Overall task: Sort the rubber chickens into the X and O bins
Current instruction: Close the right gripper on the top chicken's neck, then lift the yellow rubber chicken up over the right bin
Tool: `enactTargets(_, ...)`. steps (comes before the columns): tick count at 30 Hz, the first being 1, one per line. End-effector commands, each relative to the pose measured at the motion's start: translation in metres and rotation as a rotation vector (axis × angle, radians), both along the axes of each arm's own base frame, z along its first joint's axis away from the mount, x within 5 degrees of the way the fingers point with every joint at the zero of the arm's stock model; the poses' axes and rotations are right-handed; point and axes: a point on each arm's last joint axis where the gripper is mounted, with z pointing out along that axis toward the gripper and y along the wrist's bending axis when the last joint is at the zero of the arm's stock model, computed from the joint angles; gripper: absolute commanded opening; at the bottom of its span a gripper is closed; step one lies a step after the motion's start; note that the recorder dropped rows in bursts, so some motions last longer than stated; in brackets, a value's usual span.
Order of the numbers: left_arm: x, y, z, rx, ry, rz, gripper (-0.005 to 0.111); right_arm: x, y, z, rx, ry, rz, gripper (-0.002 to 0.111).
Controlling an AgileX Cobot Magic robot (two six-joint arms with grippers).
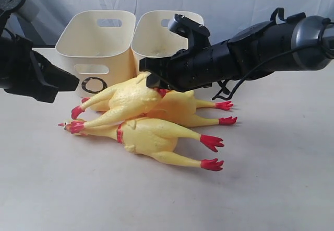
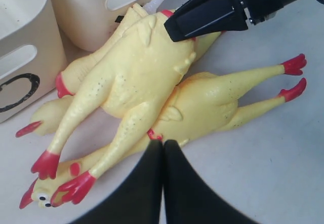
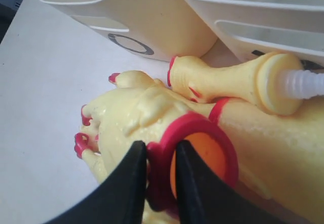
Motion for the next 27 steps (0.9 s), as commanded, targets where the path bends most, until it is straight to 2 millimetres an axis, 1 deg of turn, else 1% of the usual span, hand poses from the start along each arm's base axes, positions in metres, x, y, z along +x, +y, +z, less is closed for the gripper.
enactTargets(1, 0.001, -0.001, 0.002, 0.001, -0.008, -0.005, 0.0, 0.0, 0.0, 0.004, -0.001, -0.014, 0.013, -0.001)
enactTargets(6, 0.001, -0.001, 0.002, 0.001, -0.008, -0.005, 0.0, -0.002, -0.002, 0.018, 0.016, -0.045, 0.012, -0.001)
enactTargets(11, 0.001, -0.001, 0.002, 0.001, -0.008, -0.005, 0.0, -0.008, -0.005, 0.042, 0.043, -0.098, 0.02, -0.001)
enactTargets(19, 0.001, -0.001, 0.002, 0.001, -0.008, -0.005, 0.0, -0.022, -0.012, 0.086, 0.094, -0.195, 0.037, -0.001)
enactTargets(27, 0.001, -0.001, 0.002, 0.001, -0.008, -0.005, 0.0, -0.036, -0.021, 0.121, 0.133, -0.287, 0.021, -0.001)
